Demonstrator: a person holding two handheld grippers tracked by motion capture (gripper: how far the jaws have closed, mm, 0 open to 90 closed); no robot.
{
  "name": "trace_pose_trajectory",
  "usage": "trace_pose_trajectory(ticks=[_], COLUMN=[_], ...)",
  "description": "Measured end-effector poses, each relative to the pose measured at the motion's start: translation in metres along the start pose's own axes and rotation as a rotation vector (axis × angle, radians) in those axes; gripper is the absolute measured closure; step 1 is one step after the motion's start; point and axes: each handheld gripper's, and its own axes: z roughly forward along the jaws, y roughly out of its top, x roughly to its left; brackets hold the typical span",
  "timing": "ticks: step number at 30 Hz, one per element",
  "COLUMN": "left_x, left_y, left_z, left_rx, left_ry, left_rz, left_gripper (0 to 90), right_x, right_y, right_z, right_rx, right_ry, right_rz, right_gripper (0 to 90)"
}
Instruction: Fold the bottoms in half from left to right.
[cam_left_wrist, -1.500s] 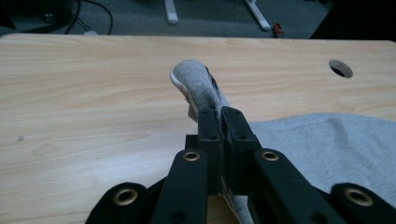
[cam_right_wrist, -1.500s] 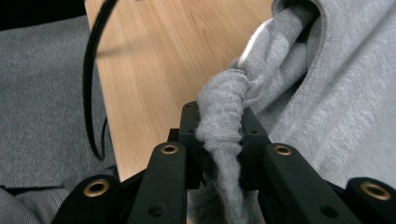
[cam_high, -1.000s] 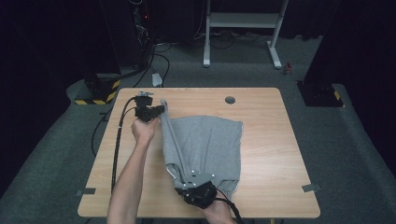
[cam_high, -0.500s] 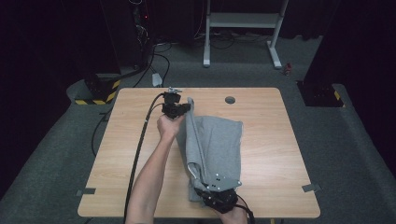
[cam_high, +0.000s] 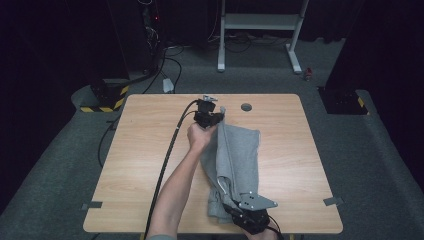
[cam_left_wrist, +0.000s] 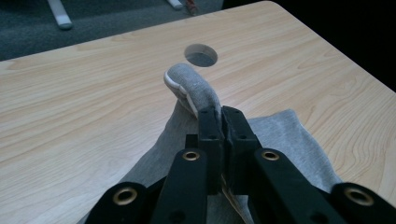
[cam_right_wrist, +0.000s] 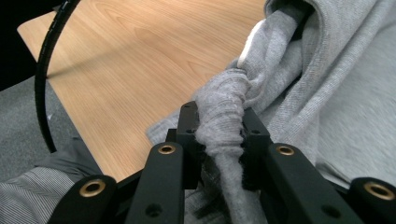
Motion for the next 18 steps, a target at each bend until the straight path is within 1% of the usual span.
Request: trace_pose_trajectory(ticks=[4, 8, 12, 14, 16, 18], left_x=[-0.005, -0.013, -0.023, -0.027, -0.032, -0.036], left_y=[-0.001, 0.000, 0.000, 0.000, 0.000, -0.001], left_z=[0.011, 0.021, 0.032, 0.038, 0.042, 0.046], left_rx=[0.013, 0.019, 0.032, 0.036, 0.039, 0.044], left_ry=[-0.007, -0.017, -0.026, -0.033, -0.037, -0.040], left_rz=[0.006, 0.014, 0.030, 0.032, 0.047, 0.052], left_gripper=[86.8, 86.7, 86.7, 86.7, 86.7, 86.7], right_x=[-0.004, -0.005, -0.006, -0.007, -0.007, -0.008], right_y=[-0.007, -0.011, -0.015, -0.016, -0.018, -0.019], right_z=[-0.004, -0.004, -0.005, -0.006, -0.008, -0.009], right_rx=[0.003, 0.006, 0.008, 0.011, 0.011, 0.013], right_ry=[-0.023, -0.035, -0.040, -0.046, -0.053, -0.062], right_rz=[0.017, 0.027, 0.042, 0.041, 0.046, 0.049], right_gripper=[74.7, 74.5, 74.2, 74.2, 74.1, 74.1])
